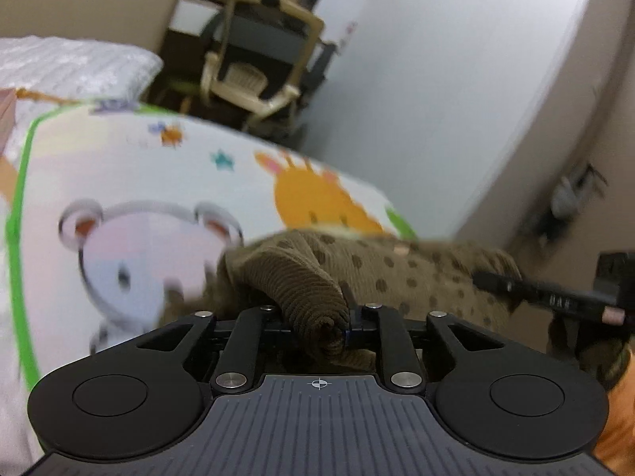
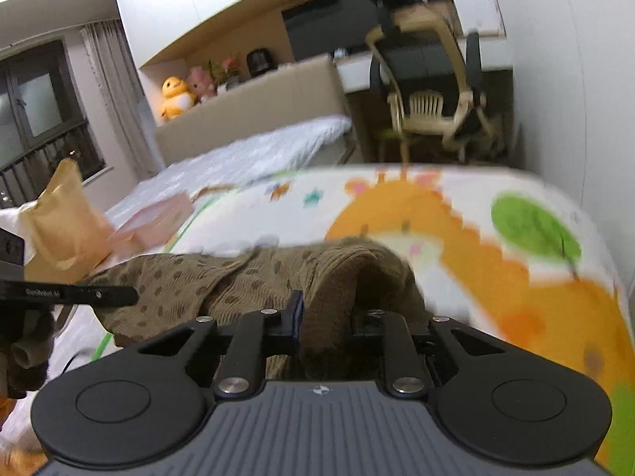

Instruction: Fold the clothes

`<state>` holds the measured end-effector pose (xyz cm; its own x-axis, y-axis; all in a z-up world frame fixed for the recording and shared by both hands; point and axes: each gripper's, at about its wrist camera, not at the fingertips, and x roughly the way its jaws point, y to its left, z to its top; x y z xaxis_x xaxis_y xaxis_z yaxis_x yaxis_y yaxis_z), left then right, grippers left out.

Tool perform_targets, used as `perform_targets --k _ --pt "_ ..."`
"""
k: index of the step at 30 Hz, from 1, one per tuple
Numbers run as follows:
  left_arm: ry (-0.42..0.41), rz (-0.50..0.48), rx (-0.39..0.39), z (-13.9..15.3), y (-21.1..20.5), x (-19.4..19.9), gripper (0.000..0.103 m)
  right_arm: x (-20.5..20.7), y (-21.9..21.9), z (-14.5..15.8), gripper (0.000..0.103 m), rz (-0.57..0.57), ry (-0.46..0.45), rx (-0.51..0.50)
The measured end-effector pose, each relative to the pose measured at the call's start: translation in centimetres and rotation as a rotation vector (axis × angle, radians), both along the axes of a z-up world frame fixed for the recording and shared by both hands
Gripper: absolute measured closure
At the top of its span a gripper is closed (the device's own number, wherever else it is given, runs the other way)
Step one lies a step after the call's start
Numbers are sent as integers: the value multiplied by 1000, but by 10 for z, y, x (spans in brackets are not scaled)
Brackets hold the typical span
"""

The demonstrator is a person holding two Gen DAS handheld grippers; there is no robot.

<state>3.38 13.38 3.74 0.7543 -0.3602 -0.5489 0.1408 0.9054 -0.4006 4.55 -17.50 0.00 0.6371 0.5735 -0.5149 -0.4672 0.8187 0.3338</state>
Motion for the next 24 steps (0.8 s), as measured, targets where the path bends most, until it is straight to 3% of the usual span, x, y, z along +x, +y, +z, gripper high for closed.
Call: perform_targets --k 2,4,5,6,8,9,12,14,16,18,21,24 --pt "58 -29 17 -17 -10 -21 73 -15 -12 -19 81 -1 68 -6" --pt "132 -63 19 -38 -14 -33 61 -26 -26 -36 79 -38 121 -35" --pt "162 -64 18 -46 -14 -37 50 -31 -34 -39 74 -58 135 -39" --pt "182 -62 18 -51 -11 -40 46 -33 -43 -39 64 -79 139 -28" --pt "170 -53 5 -48 0 -42 39 -36 -63 -32 51 -123 129 32" --pt "152 -47 -7 -42 7 -43 28 -37 -73 -27 44 -143 119 66" --pt "54 -23 -89 -17 28 -41 10 -20 -86 -13 35 -167 114 204" --pt "12 -10 -157 -6 39 -27 9 -1 -88 -11 33 -161 142 291" --pt "28 5 -221 -7 47 -6 9 25 -80 -16 30 -140 201 348" --pt "107 11 -293 -21 49 18 9 56 -66 -28 28 -119 298 385" --pt "235 -2 -418 -46 51 55 9 102 -37 -60 28 -47 526 427" --pt "316 -61 -522 -73 47 87 7 137 -6 -76 28 24 584 385"
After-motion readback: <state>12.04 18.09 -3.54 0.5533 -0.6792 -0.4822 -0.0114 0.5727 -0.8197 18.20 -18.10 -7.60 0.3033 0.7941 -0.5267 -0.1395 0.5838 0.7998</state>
